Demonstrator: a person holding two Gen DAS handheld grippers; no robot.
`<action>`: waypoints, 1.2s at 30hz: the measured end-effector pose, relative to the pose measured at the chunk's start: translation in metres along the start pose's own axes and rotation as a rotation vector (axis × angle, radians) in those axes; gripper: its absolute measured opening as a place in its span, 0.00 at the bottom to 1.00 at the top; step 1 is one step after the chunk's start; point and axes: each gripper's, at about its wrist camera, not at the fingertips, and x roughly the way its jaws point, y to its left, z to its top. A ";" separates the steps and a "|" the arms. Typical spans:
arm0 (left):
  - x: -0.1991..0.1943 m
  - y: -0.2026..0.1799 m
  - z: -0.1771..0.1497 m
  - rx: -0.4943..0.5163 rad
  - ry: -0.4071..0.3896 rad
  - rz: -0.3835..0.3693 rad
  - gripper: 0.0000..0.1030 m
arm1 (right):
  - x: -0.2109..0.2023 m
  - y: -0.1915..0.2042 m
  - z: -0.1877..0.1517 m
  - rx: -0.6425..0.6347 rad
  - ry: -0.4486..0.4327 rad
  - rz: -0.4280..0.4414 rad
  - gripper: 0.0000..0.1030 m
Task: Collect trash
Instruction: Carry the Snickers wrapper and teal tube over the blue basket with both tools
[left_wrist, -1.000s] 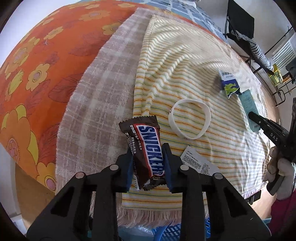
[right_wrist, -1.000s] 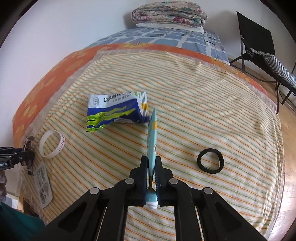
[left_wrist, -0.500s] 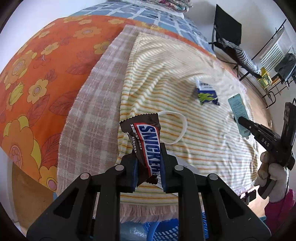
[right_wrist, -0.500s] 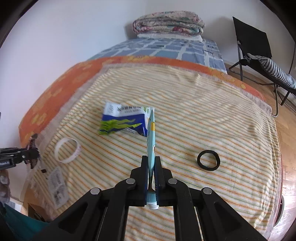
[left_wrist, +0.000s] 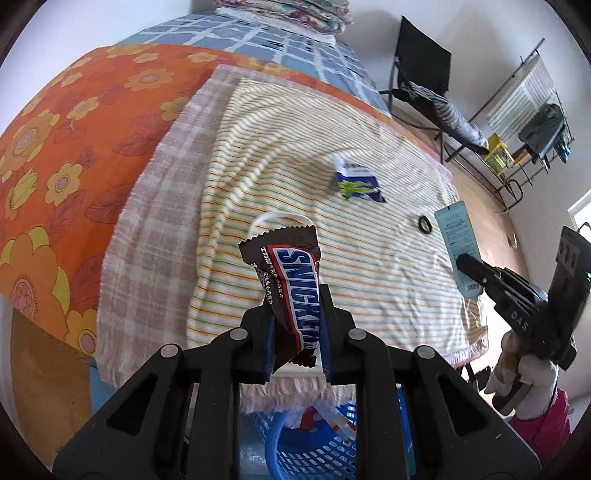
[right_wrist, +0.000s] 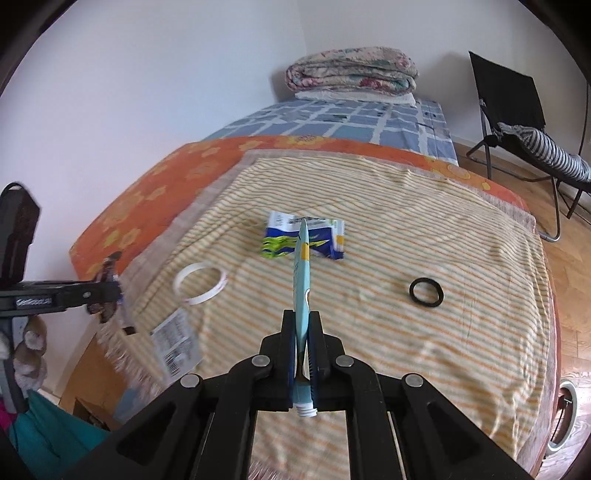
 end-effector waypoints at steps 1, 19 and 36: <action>0.000 -0.003 -0.002 0.008 0.002 -0.005 0.17 | -0.005 0.003 -0.004 -0.002 -0.004 0.003 0.03; 0.017 -0.052 -0.087 0.143 0.106 -0.059 0.17 | -0.052 0.024 -0.107 0.054 0.029 0.060 0.03; 0.046 -0.071 -0.148 0.217 0.230 -0.054 0.17 | -0.047 0.036 -0.174 0.063 0.114 0.082 0.04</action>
